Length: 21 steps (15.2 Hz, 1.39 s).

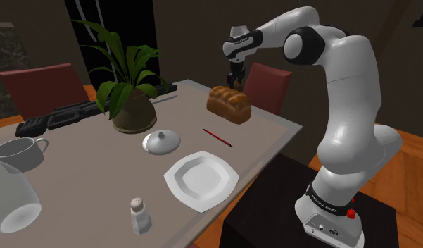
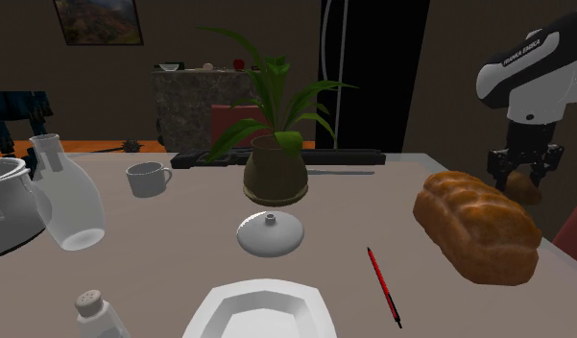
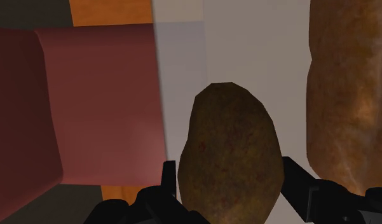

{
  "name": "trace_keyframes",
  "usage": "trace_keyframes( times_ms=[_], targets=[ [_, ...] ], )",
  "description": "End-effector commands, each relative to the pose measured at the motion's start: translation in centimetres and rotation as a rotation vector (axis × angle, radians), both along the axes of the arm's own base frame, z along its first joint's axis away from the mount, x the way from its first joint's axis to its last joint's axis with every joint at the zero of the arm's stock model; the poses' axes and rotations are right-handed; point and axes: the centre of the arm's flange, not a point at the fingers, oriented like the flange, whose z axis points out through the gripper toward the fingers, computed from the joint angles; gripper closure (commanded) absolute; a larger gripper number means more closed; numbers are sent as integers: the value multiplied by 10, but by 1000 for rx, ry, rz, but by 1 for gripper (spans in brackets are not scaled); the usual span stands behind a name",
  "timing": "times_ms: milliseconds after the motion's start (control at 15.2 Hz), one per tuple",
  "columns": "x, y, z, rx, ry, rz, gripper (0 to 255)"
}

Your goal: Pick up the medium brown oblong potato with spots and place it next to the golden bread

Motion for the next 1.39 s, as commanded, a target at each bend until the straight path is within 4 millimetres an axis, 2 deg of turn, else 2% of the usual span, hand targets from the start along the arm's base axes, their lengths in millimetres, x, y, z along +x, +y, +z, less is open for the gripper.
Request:
trace_keyframes(
  times_ms=[0,660,1188,1254,1320],
  targets=[
    [1,0,-10,0,-1,0,255],
    [1,0,-65,0,-1,0,255],
    [1,0,-65,0,-1,0,255],
    [1,0,-65,0,-1,0,0],
    [1,0,-65,0,-1,0,0]
  ],
)
